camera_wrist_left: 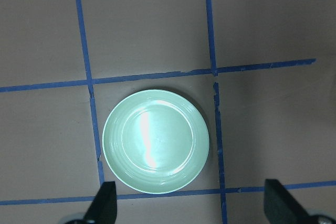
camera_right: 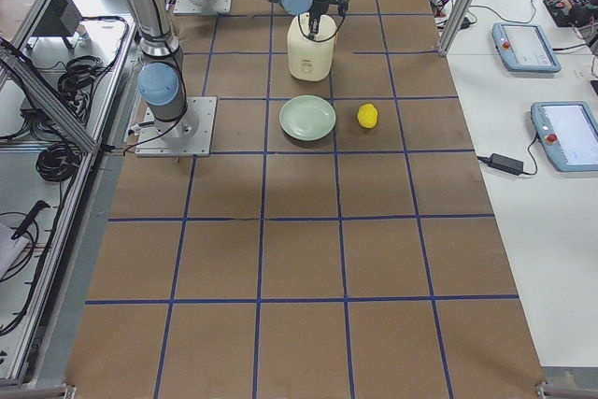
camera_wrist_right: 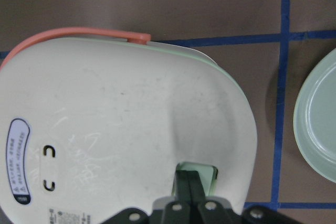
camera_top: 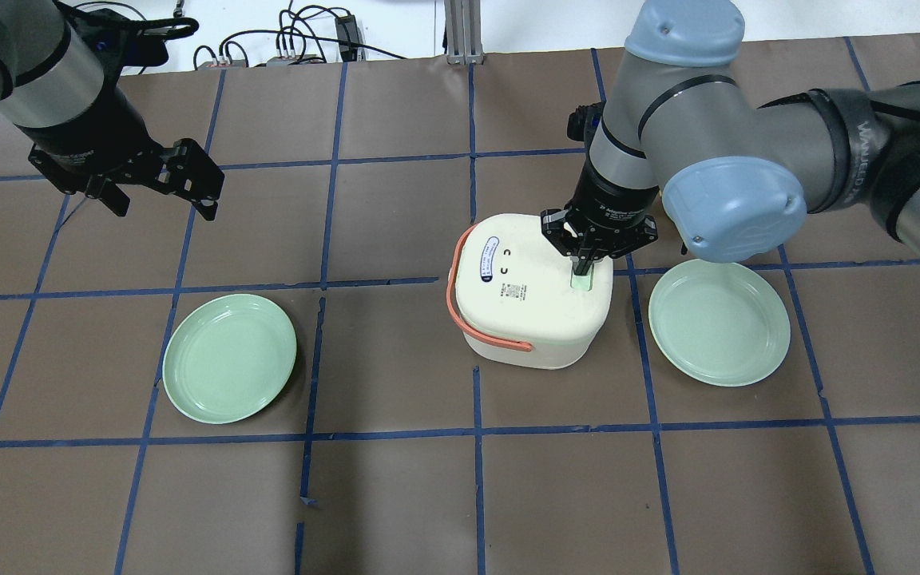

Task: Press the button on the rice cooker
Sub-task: 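Lower the right gripper and press down on the green lid button, then lift the right gripper away as the rice cooker lid pops open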

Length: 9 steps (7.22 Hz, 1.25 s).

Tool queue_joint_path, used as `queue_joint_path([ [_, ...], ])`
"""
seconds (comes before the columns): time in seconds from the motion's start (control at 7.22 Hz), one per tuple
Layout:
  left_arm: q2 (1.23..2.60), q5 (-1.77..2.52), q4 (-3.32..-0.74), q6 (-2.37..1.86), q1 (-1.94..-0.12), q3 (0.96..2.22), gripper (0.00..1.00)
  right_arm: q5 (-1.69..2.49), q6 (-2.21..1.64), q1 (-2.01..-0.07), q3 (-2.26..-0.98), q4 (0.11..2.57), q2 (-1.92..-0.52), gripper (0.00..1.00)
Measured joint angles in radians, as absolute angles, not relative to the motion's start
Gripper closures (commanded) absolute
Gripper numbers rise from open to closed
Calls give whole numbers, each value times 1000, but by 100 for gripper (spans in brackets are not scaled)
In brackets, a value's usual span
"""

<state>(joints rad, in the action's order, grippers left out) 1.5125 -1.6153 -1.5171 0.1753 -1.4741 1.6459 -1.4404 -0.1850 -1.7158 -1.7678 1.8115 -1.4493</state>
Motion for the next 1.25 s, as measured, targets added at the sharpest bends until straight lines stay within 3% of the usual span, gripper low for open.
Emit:
queue_joint_path([
  [0.28, 1512, -1615, -1517, 175, -1474, 1646, 0, -1449, -190, -1716, -1754, 1810, -1452, 71],
  [0.42, 1512, -1615, -1517, 175, -1474, 1646, 0, -1455, -205, -1716, -1715, 1773, -1459, 46],
  [0.55, 1512, -1615, -1517, 176, -1474, 1646, 0, -1481, -223, -1716, -1642, 1700, -1465, 8],
  [0.69, 1512, -1615, -1517, 176, -1474, 1646, 0, -1537, -227, -1712, -1559, 1636, -1462, 0],
  [1.25, 1512, -1615, -1517, 175, -1474, 1646, 0, -1600, -138, -1655, -1461, 1586, -1466, 0],
])
